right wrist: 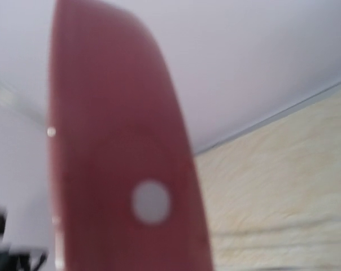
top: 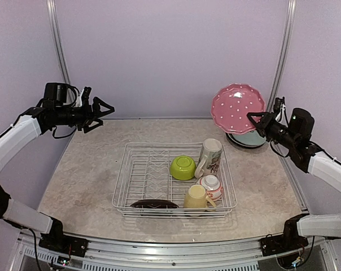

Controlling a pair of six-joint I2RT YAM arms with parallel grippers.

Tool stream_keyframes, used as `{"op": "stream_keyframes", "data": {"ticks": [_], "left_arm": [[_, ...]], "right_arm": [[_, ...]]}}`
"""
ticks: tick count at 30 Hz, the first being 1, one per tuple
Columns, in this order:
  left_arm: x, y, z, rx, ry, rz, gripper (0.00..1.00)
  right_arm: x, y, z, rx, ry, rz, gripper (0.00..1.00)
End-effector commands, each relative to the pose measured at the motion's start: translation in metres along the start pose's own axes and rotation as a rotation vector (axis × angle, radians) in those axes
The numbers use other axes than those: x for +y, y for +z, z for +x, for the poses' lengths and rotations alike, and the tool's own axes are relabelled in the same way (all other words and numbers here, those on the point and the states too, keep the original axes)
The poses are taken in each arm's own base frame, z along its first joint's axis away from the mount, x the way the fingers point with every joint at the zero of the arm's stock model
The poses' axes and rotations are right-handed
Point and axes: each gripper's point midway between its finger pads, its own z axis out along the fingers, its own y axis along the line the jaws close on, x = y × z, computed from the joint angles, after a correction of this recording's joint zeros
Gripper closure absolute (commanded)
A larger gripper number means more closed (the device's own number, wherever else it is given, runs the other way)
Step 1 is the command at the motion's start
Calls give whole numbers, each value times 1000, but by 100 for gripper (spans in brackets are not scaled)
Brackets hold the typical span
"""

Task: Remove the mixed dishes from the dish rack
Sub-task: Place the plate with another plate.

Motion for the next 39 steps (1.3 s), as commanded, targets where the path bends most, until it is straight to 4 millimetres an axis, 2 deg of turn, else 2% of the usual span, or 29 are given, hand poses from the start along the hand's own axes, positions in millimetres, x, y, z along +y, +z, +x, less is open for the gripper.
{"op": "stream_keyframes", "data": {"ticks": [1,7,9,14,17,21,24,32,36,39], "left_arm": [[-13,-2,-5,-14,34,19,1],[-12,2,-2,2,33,19,1],[-12,3,-2,7,30,18,1],[-7,7,1,18,30,0,1],[-6,9,1,26,27,0,1],[-3,13,3,38,15,0,1],[-2,16,4,46,9,4,1],[1,18,4,52,4,-3,1],[1,18,4,52,5,-3,1],[0,17,4,51,6,0,1]], "right_arm": [[0,-25,-65,-208,70,-9,100],[-69,-43,-104,-349,114,198,100],[-88,-42,-113,-368,124,234,100],[-137,-24,-126,-340,162,307,100],[-159,-9,-135,-318,154,346,100],[-191,9,-138,-279,180,388,100],[-211,23,-132,-235,206,396,100],[-239,50,-119,-167,254,343,100],[-251,56,-114,-146,256,356,100],[-260,58,-108,-126,253,373,96]]}}
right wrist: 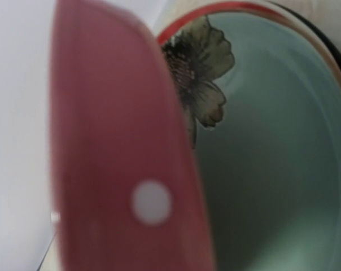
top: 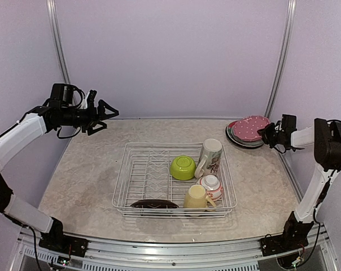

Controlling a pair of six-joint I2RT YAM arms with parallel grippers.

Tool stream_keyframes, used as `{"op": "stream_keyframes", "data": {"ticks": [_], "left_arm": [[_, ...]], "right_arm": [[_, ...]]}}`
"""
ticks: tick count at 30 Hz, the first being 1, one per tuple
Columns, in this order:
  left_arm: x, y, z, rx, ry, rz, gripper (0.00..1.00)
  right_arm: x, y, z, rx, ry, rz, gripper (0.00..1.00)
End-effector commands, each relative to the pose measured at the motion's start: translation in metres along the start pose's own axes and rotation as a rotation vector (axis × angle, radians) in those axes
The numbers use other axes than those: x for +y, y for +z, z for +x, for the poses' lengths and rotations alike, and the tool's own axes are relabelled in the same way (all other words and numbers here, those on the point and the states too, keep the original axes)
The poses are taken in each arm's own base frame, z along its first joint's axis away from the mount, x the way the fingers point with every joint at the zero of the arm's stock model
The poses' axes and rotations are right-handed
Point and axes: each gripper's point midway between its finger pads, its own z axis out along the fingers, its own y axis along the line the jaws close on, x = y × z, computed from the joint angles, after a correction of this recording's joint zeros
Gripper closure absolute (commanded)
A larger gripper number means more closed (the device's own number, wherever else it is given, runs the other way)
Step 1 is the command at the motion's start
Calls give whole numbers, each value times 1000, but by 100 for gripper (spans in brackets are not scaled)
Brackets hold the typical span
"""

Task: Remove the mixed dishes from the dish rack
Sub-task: Place the plate with another plate.

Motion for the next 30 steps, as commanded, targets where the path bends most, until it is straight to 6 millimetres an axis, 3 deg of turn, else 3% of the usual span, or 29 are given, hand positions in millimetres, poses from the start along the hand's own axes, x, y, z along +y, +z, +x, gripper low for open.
{"op": "stream_keyframes", "data": {"ticks": [1,14,23,30], "left_arm": [[-8,-2,-5,-6,25,13,1],[-12,-6,-7,-14,31,21,1],[-14,-8,-7,-14,34,28,1],[-18,-9,-6,-16,38,36,1]], "right_arm": [[52,-5,-31,-71,-105,-169,94],[30,11,-29,-35,-171,-66,79],[24,12,-32,-19,-248,21,62],[22,7,-34,-21,-402,195,47]]}}
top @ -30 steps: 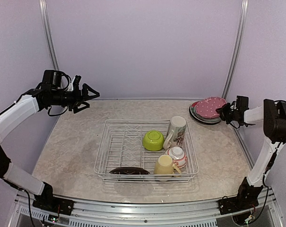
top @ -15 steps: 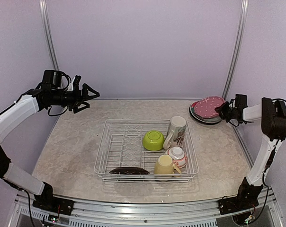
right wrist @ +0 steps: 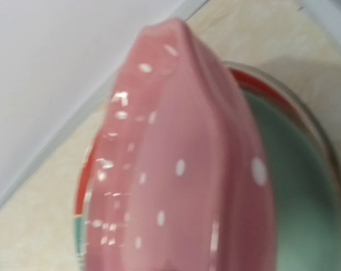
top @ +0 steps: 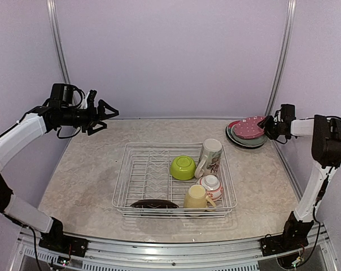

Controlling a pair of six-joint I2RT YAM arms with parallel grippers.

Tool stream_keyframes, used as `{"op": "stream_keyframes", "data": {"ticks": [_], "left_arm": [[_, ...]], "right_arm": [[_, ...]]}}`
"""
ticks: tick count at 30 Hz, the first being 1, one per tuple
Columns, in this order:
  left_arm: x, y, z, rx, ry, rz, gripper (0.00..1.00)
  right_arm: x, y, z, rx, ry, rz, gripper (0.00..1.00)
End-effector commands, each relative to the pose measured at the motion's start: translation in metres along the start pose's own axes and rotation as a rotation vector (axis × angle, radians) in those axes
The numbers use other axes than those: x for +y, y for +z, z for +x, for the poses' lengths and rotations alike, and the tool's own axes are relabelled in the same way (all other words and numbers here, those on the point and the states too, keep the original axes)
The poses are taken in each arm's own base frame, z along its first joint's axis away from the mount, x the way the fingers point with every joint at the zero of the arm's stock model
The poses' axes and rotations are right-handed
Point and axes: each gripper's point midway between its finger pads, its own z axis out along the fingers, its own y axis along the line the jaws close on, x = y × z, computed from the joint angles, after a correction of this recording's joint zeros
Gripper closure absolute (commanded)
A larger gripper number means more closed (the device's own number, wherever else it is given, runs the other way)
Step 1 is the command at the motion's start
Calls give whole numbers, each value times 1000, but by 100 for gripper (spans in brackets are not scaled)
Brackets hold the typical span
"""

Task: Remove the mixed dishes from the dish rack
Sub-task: Place the plate with another plate.

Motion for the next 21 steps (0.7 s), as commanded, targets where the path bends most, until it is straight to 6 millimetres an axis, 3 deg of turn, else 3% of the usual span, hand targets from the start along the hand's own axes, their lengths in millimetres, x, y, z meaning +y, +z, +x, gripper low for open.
{"op": "stream_keyframes", "data": {"ticks": [1,13,21], "left_arm": [[-17,-9,-7,-18,39,33,1],[-18,-12,-8,-27,52,26,1],[-19,-13,-7,-27,59,21,1]], "right_arm": [[8,-11,-13,-33,-164,115,46],[-2,-4,-1,29,-290,241,39],[-7,3,12,89,-318,231,17]]}}
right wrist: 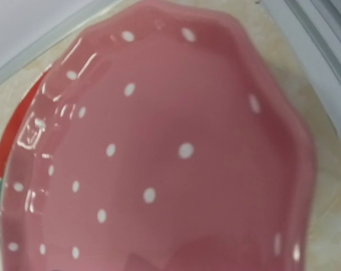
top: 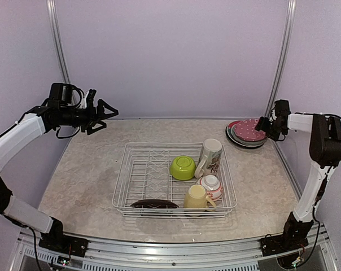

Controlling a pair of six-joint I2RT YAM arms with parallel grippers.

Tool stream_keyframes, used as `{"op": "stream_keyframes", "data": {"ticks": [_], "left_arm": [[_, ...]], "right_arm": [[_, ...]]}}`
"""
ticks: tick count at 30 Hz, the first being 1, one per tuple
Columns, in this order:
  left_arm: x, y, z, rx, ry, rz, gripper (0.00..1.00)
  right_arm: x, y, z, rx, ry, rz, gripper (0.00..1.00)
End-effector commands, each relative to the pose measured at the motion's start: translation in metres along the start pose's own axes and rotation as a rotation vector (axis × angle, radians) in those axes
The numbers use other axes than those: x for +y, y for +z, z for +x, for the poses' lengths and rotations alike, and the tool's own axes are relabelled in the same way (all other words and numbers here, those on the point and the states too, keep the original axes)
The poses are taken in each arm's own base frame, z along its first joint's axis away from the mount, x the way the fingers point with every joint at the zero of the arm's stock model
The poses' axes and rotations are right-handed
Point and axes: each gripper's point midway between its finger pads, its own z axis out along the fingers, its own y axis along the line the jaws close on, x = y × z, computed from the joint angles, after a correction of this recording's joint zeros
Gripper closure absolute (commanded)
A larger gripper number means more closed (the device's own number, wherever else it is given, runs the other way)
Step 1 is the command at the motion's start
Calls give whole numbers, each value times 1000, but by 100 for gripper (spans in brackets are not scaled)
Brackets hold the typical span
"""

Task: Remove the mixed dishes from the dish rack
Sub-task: Place the plate with another plate, then grab the plate from the dish rack.

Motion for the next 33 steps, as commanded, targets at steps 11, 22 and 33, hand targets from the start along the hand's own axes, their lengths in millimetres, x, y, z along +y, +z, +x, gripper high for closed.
{"op": "stream_keyframes", "data": {"ticks": [11,22,33], "left_arm": [[-19,-8,-6,-13,47,30,1],[-22,-9,-5,-11,48,41,1],[-24,-10,-6,-9,38,53,1]], "right_arm": [[6,-14,5,16,-109,-7,8],[38,-68,6,-39,-179,-75,0],[221,-229,108,-185,-620,-617,0]]}}
